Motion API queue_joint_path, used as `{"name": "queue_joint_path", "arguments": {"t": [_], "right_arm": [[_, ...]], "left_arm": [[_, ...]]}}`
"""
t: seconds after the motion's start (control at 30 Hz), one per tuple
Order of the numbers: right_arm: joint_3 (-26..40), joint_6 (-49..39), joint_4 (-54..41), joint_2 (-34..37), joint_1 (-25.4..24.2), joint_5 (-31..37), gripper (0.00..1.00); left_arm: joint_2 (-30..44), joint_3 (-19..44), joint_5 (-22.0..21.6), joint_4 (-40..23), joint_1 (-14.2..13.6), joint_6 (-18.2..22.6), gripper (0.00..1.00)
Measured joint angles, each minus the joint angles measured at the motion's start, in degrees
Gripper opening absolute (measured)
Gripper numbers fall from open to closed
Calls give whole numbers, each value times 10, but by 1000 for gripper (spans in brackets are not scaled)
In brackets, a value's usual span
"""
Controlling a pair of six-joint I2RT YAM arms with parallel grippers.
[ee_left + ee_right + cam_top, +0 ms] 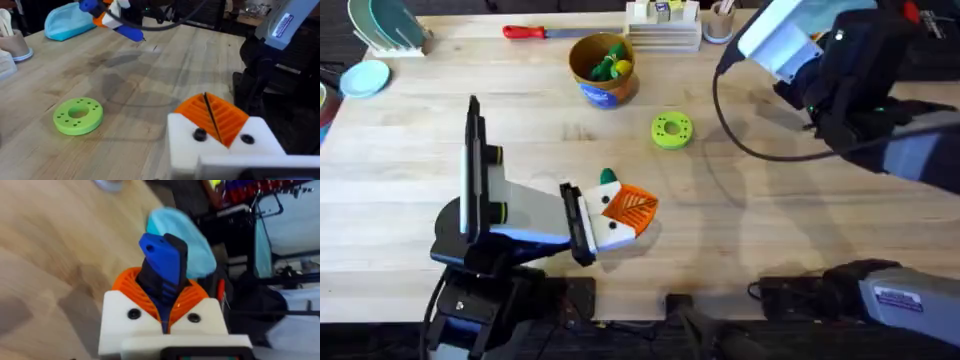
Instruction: Pick up the gripper from the table and insert it into the empty holder that is missing its gripper. Then pick up a screw, insert it into the mounting hole, and use the screwdriver to tighten it. Finally, clean up the table by picking up the vegetable and placing it into the bucket.
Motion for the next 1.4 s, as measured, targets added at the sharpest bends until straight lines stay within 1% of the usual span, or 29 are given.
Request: {"name": "queue_joint_path", "arguments": {"t": [0.07,0.13,0.23,0.33,0.43,0.47,0.53,0.57,0.67,0.7,0.73,0.77,0.8,0.87,0.9,0.93,0.97,1.07,1.23,1.37,1.4], "right_arm": [[0,-49,3,38,-22,6,18],[0,-93,5,74,-31,11,18],[0,-148,15,123,-31,12,18],[0,-183,20,163,-28,12,18],[1,-204,28,189,-22,19,19],[2,-207,31,191,-20,20,45],[2,-213,31,193,-16,20,170],[4,-214,27,193,-13,19,268],[16,-221,16,191,-7,17,698],[23,-224,12,188,-7,20,833],[30,-228,8,185,-6,21,949],[33,-228,1,183,-4,19,979],[34,-226,1,183,0,21,988],[35,-211,0,183,8,21,989],[35,-200,-1,183,13,21,990],[35,-183,-3,183,18,22,990],[35,-167,-3,183,23,24,990],[35,-96,-8,178,37,30,991],[23,50,-29,160,64,44,991],[14,162,-69,127,75,45,991],[12,194,-80,114,77,45,992]], "left_arm": [[0,0,0,0,0,0,7],[0,0,0,0,0,0,7],[0,0,0,0,0,0,7],[0,0,0,0,0,0,7],[0,0,0,0,0,0,7],[0,0,0,0,0,0,7],[0,0,0,0,0,0,7],[0,0,0,0,0,0,10],[0,0,0,0,0,0,48],[0,0,0,0,0,1,81],[0,0,0,0,0,2,135],[0,0,0,0,0,2,218],[0,0,0,0,0,2,313],[0,0,0,0,0,2,617],[0,0,0,0,0,2,792],[0,0,0,0,0,1,928],[0,0,0,0,0,1,976],[0,0,0,0,0,1,992],[0,0,0,0,0,2,993],[0,0,-2,1,0,-1,993],[0,0,-2,1,0,-9,993]]}}
